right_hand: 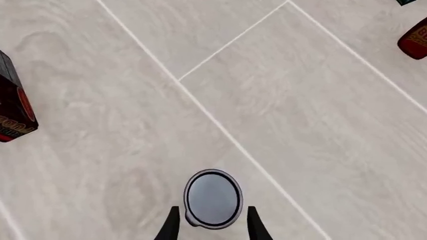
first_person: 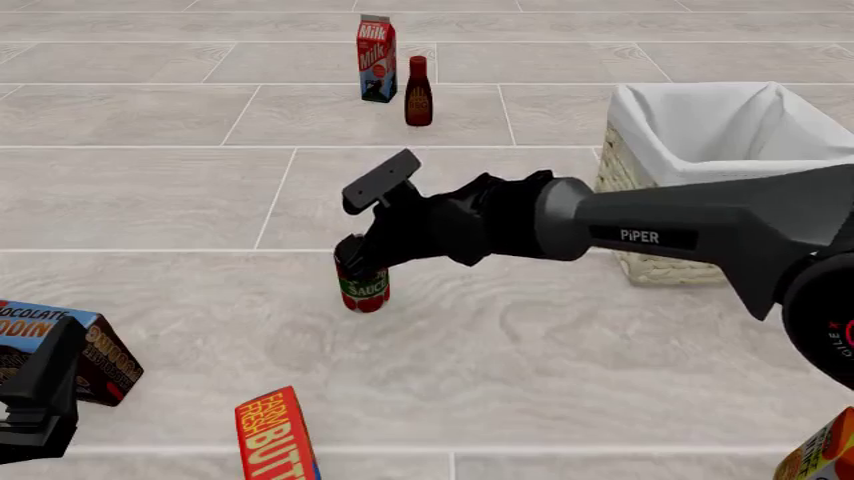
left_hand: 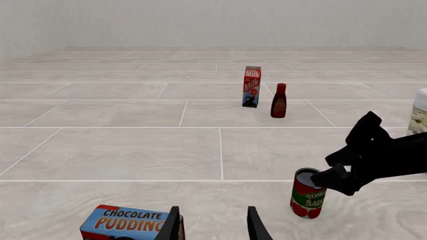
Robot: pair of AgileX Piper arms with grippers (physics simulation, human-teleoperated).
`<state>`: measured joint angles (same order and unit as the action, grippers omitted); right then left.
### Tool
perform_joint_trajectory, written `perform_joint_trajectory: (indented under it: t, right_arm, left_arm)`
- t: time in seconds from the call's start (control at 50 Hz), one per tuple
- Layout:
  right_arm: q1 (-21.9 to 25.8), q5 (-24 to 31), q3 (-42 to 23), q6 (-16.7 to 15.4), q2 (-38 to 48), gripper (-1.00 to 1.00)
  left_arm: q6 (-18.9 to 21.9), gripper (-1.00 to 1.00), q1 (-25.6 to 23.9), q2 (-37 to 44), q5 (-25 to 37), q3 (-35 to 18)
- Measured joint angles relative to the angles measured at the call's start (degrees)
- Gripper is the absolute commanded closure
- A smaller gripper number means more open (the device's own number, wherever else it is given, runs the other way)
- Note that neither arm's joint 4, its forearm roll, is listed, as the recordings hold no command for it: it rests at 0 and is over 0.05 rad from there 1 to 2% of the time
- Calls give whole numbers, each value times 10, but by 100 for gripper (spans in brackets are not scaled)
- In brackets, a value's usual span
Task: Pick the tomato sauce and place it in the basket.
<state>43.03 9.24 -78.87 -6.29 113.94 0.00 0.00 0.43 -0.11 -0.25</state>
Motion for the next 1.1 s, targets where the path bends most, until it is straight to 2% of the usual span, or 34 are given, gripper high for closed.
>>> perform_joint_trajectory:
  t: [1.1]
  right_arm:
    - [0,-7,5,3,20,-100]
  left_arm:
    - [0,-100,0,0,0,0]
